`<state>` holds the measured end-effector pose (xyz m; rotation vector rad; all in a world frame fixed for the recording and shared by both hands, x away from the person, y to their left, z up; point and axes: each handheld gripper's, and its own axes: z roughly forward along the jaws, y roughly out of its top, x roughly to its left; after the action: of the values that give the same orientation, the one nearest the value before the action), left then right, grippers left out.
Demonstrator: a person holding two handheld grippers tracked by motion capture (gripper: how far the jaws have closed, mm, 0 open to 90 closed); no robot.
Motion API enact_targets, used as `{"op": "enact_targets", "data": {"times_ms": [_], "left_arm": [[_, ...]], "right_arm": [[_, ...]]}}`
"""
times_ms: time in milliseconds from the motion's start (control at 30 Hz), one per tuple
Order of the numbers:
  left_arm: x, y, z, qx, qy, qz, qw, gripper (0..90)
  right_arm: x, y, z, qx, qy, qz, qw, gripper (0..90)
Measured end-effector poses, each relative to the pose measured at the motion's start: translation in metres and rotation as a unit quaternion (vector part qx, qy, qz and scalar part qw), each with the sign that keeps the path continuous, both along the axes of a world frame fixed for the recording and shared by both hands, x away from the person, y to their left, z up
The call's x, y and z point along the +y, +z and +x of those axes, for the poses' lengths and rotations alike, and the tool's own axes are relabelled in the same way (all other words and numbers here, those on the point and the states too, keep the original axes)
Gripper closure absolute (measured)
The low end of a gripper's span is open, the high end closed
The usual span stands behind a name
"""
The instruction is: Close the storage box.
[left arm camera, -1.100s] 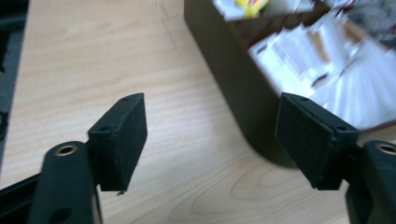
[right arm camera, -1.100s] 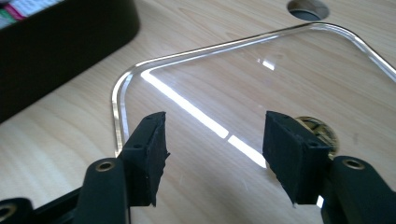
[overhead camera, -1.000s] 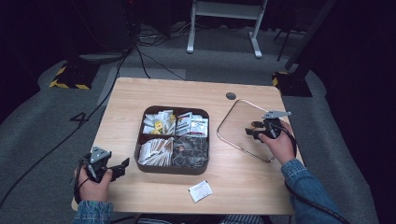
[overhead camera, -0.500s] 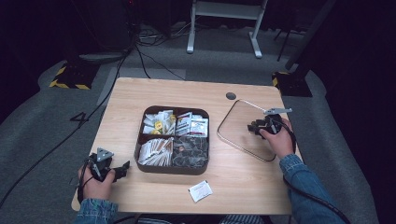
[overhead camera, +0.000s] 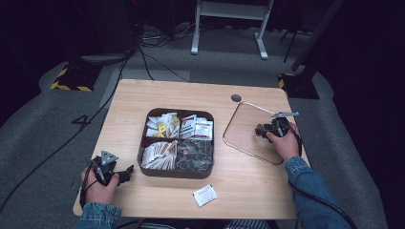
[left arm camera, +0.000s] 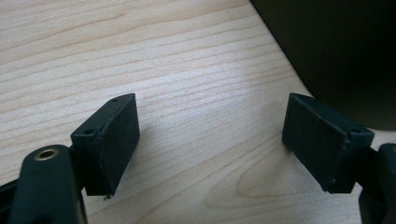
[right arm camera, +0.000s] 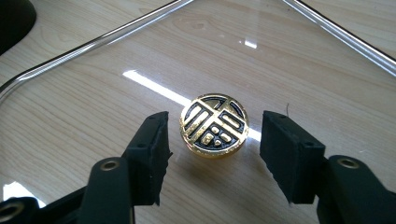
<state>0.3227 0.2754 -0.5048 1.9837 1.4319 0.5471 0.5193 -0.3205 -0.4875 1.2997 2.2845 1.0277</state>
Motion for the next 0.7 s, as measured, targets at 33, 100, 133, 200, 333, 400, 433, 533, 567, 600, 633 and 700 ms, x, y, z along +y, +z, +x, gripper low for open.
{"op": "enact_targets", "data": {"times_ms": [33, 100, 133, 200, 333, 400, 433, 533, 567, 600, 633, 700], "left_arm": [[-0.0001, 0.0, 0.0, 0.0, 0.0, 0.0, 1.0, 19.5], [-0.0001, 0.0, 0.0, 0.0, 0.0, 0.0, 1.0, 19.4], [-0.0001, -0.0001, 0.0, 0.0, 0.0, 0.0, 1.0, 19.4], [-0.0001, -0.0001, 0.0, 0.0, 0.0, 0.0, 1.0, 19.5], [-0.0002, -0.0001, -0.0001, 0.0, 0.001, 0.0, 1.0, 19.4], [-0.0002, -0.0001, -0.0001, 0.0, 0.001, 0.0, 1.0, 19.4], [-0.0002, -0.0001, -0.0001, 0.0, 0.001, 0.0, 1.0, 19.4], [-0.0002, -0.0001, -0.0001, 0.0, 0.001, 0.0, 1.0, 19.4], [-0.0003, -0.0002, -0.0001, -0.001, 0.002, 0.0, 1.0, 19.4], [-0.0004, -0.0003, -0.0001, -0.002, 0.002, 0.0, 1.0, 19.4], [-0.0004, -0.0002, -0.0001, -0.001, 0.002, 0.0, 1.0, 19.4], [-0.0002, -0.0001, -0.0001, 0.0, 0.001, 0.0, 1.0, 19.4]], "right_arm": [[-0.0006, -0.0014, 0.0004, 0.0, 0.001, 0.001, 1.0, 45.9], [-0.0012, -0.003, 0.0007, -0.003, 0.003, 0.003, 1.0, 47.8], [-0.0012, -0.0036, 0.0007, -0.009, 0.011, 0.015, 0.9998, 50.8], [-0.0012, -0.0036, 0.0007, -0.013, 0.012, 0.015, 0.9997, 52.7], [0.0006, -0.002, 0.0003, -0.024, 0.016, -0.001, 0.9996, 58.1], [0.0013, -0.0012, 0.0002, -0.024, 0.018, -0.006, 0.9995, 58.4], [0.0017, -0.0006, 0.0, -0.024, 0.019, -0.01, 0.9995, 58.6], [0.003, 0.0015, -0.0014, -0.024, 0.018, -0.023, 0.9993, 58.7], [0.003, 0.0015, -0.0014, -0.024, 0.018, -0.023, 0.9993, 58.7], [0.0032, 0.0018, -0.0018, -0.023, 0.017, -0.022, 0.9994, 58.7], [0.003, 0.0028, -0.002, -0.023, 0.018, -0.023, 0.9993, 58.8], [0.0034, 0.0052, -0.0027, -0.024, 0.02, -0.025, 0.9992, 58.8]]}}
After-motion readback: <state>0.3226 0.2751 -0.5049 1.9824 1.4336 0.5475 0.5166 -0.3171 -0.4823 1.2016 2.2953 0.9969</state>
